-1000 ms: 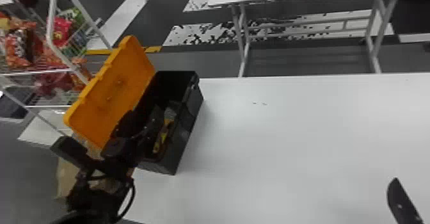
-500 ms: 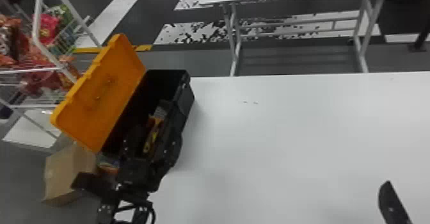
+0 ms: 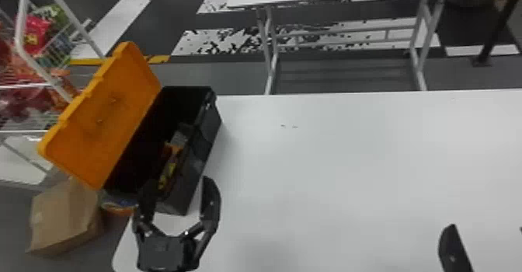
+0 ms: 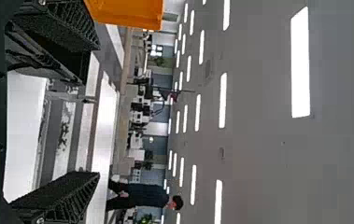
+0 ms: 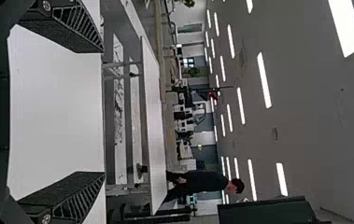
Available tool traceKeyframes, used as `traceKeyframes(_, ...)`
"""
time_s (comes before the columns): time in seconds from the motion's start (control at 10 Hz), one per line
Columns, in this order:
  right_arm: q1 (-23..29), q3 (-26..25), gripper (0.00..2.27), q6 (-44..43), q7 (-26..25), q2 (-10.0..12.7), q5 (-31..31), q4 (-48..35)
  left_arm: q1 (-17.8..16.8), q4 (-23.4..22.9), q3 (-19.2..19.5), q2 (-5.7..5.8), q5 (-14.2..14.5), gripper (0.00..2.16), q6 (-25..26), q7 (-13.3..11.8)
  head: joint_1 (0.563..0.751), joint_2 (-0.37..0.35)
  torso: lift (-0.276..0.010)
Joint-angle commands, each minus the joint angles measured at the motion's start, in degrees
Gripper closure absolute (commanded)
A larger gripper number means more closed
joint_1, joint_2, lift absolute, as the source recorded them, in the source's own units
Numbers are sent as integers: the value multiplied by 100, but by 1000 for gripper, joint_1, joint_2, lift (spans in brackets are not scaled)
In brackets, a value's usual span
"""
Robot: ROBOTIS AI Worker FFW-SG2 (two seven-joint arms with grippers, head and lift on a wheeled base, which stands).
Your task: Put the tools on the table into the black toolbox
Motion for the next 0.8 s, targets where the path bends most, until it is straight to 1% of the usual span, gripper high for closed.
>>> traceKeyframes(0.0, 17, 47, 76, -232, 3, 5, 1, 229, 44, 222, -223, 31, -175, 36, -334, 30, 695, 238, -75)
traceKeyframes(0.1, 52, 47, 76, -372, 3, 5, 1, 299, 71, 292, -328, 66, -298, 46, -317, 48, 695, 220, -75)
traceKeyframes(0.3, 96, 64, 76, -513, 12, 5, 1, 352, 97, 538, -539, 136, -421, 56, -299, 56, 695, 186, -75)
traceKeyframes(0.4, 96, 64, 76, -548, 12, 5, 10, 396, 97, 661, -653, 198, -483, 56, -334, 65, 695, 165, -75)
traceKeyframes(0.5, 96, 64, 76, -566, 12, 5, 10, 413, 106, 749, -688, 215, -553, 56, -334, 74, 695, 154, -75)
traceKeyframes(0.7, 105, 64, 76, -636, 12, 5, 28, 422, 106, 775, -688, 250, -553, 56, -299, 83, 695, 126, -75)
